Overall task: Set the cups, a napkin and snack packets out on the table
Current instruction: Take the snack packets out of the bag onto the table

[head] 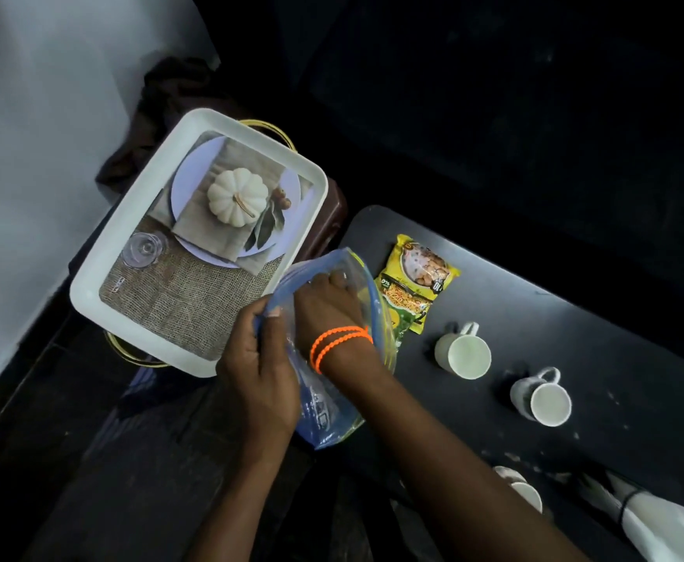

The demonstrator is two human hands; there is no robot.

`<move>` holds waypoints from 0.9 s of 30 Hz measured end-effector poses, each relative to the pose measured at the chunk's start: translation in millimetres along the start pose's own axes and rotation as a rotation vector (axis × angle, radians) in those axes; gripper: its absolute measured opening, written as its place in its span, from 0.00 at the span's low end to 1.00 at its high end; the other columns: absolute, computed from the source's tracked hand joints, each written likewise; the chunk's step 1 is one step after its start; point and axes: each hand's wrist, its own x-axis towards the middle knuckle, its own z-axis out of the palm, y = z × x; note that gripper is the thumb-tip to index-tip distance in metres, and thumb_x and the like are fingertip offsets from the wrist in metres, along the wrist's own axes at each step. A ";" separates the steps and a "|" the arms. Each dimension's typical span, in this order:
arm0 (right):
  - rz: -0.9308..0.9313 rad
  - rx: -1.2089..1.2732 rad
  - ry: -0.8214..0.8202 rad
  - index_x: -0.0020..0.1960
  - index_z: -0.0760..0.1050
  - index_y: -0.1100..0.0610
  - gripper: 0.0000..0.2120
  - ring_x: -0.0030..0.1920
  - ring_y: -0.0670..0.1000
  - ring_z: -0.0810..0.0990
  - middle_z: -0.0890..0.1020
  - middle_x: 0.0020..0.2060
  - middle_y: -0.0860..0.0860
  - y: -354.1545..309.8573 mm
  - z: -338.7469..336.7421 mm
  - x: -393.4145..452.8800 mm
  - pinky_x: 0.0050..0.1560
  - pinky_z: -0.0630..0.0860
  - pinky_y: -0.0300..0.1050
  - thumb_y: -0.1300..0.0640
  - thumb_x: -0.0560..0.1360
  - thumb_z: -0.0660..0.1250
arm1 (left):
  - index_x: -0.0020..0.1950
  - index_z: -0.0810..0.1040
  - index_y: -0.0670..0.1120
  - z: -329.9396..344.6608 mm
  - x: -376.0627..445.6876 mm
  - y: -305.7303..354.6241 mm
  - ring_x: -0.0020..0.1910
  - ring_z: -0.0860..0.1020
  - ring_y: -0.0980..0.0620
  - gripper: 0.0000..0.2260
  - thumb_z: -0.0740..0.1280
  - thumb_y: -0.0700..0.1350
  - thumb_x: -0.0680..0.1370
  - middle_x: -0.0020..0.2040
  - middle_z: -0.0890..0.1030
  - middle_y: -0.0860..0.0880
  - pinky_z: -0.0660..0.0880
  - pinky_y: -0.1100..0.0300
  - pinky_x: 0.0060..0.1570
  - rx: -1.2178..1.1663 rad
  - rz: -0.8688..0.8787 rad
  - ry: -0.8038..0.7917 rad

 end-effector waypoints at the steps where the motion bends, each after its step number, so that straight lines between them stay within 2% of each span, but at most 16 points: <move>1: 0.012 0.053 -0.047 0.75 0.68 0.63 0.20 0.73 0.63 0.71 0.73 0.71 0.64 -1.5 -6.3 -12.0 0.74 0.64 0.55 0.59 0.84 0.58 | 0.56 0.83 0.44 -0.1 2.6 -1.0 0.47 0.81 0.61 0.12 0.63 0.47 0.82 0.47 0.85 0.54 0.75 0.66 0.51 -0.002 -0.010 0.013; 3: -0.017 0.143 -0.064 0.71 0.71 0.62 0.17 0.69 0.63 0.76 0.77 0.67 0.63 -6.0 -20.7 -29.6 0.67 0.72 0.52 0.57 0.84 0.60 | 0.57 0.84 0.43 -1.7 9.5 -2.7 0.46 0.80 0.55 0.13 0.63 0.47 0.82 0.48 0.85 0.51 0.76 0.62 0.51 0.001 -0.025 0.048; 5: -0.076 0.092 0.034 0.67 0.71 0.59 0.16 0.62 0.63 0.80 0.80 0.62 0.61 -13.6 -42.2 -44.9 0.55 0.76 0.53 0.54 0.82 0.63 | 0.56 0.84 0.41 -4.3 18.2 -5.1 0.45 0.78 0.54 0.13 0.64 0.48 0.82 0.46 0.84 0.48 0.75 0.56 0.49 0.037 -0.023 0.078; 7: -0.112 0.053 0.142 0.63 0.72 0.56 0.13 0.57 0.64 0.82 0.82 0.56 0.59 -20.5 -60.7 -60.3 0.44 0.71 0.50 0.54 0.80 0.65 | 0.54 0.83 0.40 -7.4 27.9 -9.2 0.42 0.75 0.56 0.13 0.64 0.49 0.82 0.44 0.83 0.47 0.71 0.55 0.45 0.057 -0.012 0.106; 9: -0.170 0.150 0.276 0.58 0.75 0.54 0.11 0.52 0.64 0.82 0.83 0.49 0.58 -16.3 -78.4 -78.9 0.42 0.70 0.48 0.53 0.77 0.67 | 0.52 0.83 0.40 -9.3 36.7 -15.8 0.43 0.75 0.55 0.13 0.63 0.48 0.80 0.43 0.82 0.45 0.71 0.54 0.45 0.044 -0.031 0.140; 11: -0.246 0.454 0.459 0.54 0.80 0.55 0.11 0.47 0.59 0.83 0.84 0.44 0.55 -8.0 -97.3 -94.2 0.43 0.77 0.50 0.53 0.74 0.68 | 0.51 0.82 0.41 -10.4 42.9 -22.1 0.45 0.76 0.52 0.12 0.63 0.47 0.78 0.43 0.82 0.45 0.75 0.47 0.50 0.011 -0.065 0.146; 13: -0.302 0.872 0.616 0.52 0.81 0.59 0.09 0.43 0.51 0.84 0.85 0.43 0.52 8.3 -115.9 -99.7 0.45 0.80 0.48 0.58 0.73 0.75 | 0.50 0.82 0.44 -12.8 43.8 -25.8 0.43 0.76 0.54 0.08 0.65 0.46 0.78 0.41 0.81 0.49 0.76 0.43 0.52 -0.020 -0.074 0.139; 15: -0.307 1.213 0.743 0.52 0.80 0.60 0.10 0.41 0.47 0.83 0.86 0.43 0.51 35.9 -125.0 -100.5 0.44 0.81 0.44 0.61 0.73 0.78 | 0.50 0.83 0.51 -18.0 41.8 -26.9 0.44 0.78 0.57 0.07 0.66 0.49 0.79 0.42 0.82 0.56 0.75 0.48 0.53 -0.035 -0.080 0.145; 17: -0.185 1.404 0.787 0.53 0.81 0.58 0.09 0.43 0.50 0.84 0.86 0.44 0.51 70.8 -120.9 -95.6 0.48 0.84 0.52 0.58 0.75 0.77 | 0.49 0.85 0.56 -26.0 39.3 -27.4 0.48 0.80 0.56 0.08 0.66 0.51 0.79 0.44 0.84 0.58 0.75 0.54 0.55 -0.095 -0.103 0.182; 19: 0.019 1.401 0.787 0.54 0.81 0.59 0.11 0.45 0.53 0.85 0.87 0.46 0.54 106.3 -102.4 -85.1 0.52 0.84 0.60 0.58 0.74 0.77 | 0.45 0.86 0.58 -34.5 38.8 -27.3 0.46 0.81 0.62 0.09 0.67 0.49 0.79 0.42 0.86 0.62 0.76 0.64 0.52 -0.173 -0.104 0.232; 21: 0.177 1.126 0.742 0.53 0.81 0.60 0.12 0.44 0.55 0.85 0.86 0.45 0.56 134.5 -71.8 -73.1 0.52 0.84 0.61 0.60 0.73 0.79 | 0.48 0.85 0.54 -42.8 37.3 -25.5 0.40 0.79 0.68 0.07 0.67 0.46 0.79 0.38 0.85 0.66 0.74 0.71 0.47 -0.223 -0.068 0.266; 22: 0.206 0.955 0.669 0.52 0.81 0.60 0.12 0.44 0.58 0.85 0.86 0.44 0.56 143.3 -55.4 -67.9 0.51 0.83 0.60 0.61 0.71 0.79 | 0.51 0.84 0.49 -46.1 36.2 -24.5 0.40 0.79 0.69 0.06 0.67 0.45 0.80 0.37 0.85 0.66 0.73 0.73 0.46 -0.249 -0.046 0.278; 24: 0.159 0.702 0.480 0.50 0.82 0.56 0.13 0.43 0.57 0.83 0.85 0.41 0.53 152.0 -23.7 -58.4 0.49 0.81 0.49 0.61 0.68 0.81 | 0.52 0.83 0.46 -49.5 33.7 -21.7 0.42 0.80 0.69 0.06 0.66 0.42 0.81 0.39 0.85 0.66 0.74 0.73 0.48 -0.279 -0.025 0.285; 25: 0.125 0.658 0.367 0.50 0.82 0.55 0.14 0.42 0.54 0.82 0.84 0.41 0.51 152.8 -9.0 -53.8 0.46 0.80 0.44 0.59 0.68 0.82 | 0.52 0.83 0.47 -49.4 32.5 -20.2 0.43 0.81 0.69 0.07 0.65 0.41 0.82 0.39 0.86 0.66 0.74 0.73 0.49 -0.289 -0.026 0.284; 27: 0.094 0.633 0.131 0.53 0.83 0.55 0.16 0.44 0.53 0.82 0.84 0.43 0.50 151.3 17.9 -43.5 0.44 0.77 0.43 0.56 0.68 0.83 | 0.52 0.83 0.49 -48.2 29.7 -17.7 0.44 0.82 0.68 0.09 0.65 0.38 0.82 0.40 0.86 0.66 0.75 0.71 0.51 -0.326 -0.029 0.270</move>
